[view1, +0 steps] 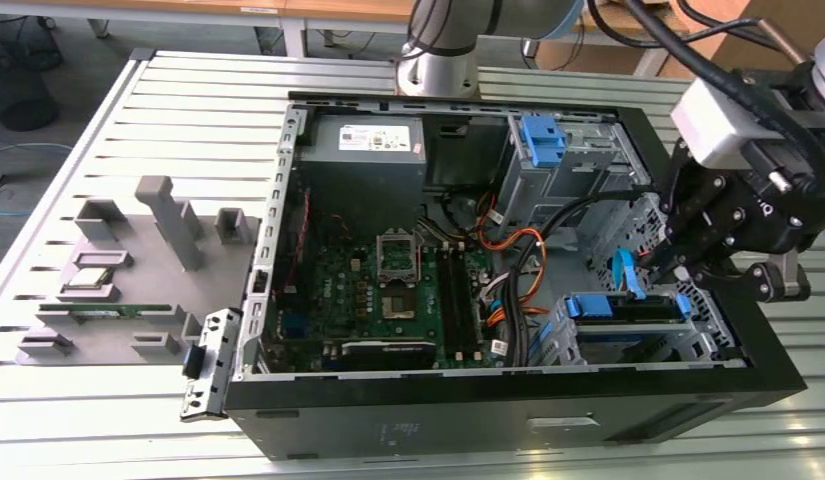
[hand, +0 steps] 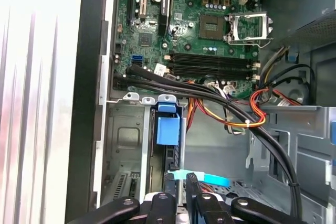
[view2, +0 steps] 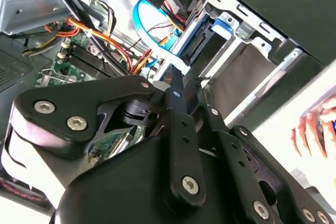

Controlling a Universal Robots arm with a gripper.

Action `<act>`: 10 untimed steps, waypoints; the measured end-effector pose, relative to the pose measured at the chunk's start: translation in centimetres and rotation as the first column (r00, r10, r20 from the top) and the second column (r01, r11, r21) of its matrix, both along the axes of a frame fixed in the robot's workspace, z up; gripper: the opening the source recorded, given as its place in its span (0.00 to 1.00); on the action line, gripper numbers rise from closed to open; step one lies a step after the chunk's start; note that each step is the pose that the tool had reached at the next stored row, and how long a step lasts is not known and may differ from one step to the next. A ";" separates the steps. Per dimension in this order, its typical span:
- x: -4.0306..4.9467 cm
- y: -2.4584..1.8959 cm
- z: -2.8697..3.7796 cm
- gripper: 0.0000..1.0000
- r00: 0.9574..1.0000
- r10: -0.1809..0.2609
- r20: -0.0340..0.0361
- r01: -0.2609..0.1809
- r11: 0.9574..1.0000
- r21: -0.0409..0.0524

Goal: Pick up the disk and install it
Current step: 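Insert the first disk wire, then insert the second disk wire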

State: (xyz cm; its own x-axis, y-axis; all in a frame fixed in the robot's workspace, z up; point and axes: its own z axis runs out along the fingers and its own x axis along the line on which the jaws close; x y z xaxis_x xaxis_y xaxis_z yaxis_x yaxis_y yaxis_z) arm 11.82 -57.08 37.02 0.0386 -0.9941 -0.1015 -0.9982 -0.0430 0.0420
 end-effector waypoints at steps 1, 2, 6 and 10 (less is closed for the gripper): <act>0.00 0.00 0.21 0.23 1.000 0.000 0.000 0.000 1.000 0.000; 0.00 0.00 0.27 0.23 1.000 0.000 0.000 0.000 1.000 0.000; 0.00 0.00 0.39 0.23 1.000 0.000 0.000 0.000 1.000 0.000; 0.00 0.00 0.41 0.23 1.000 0.000 0.000 0.000 1.000 0.000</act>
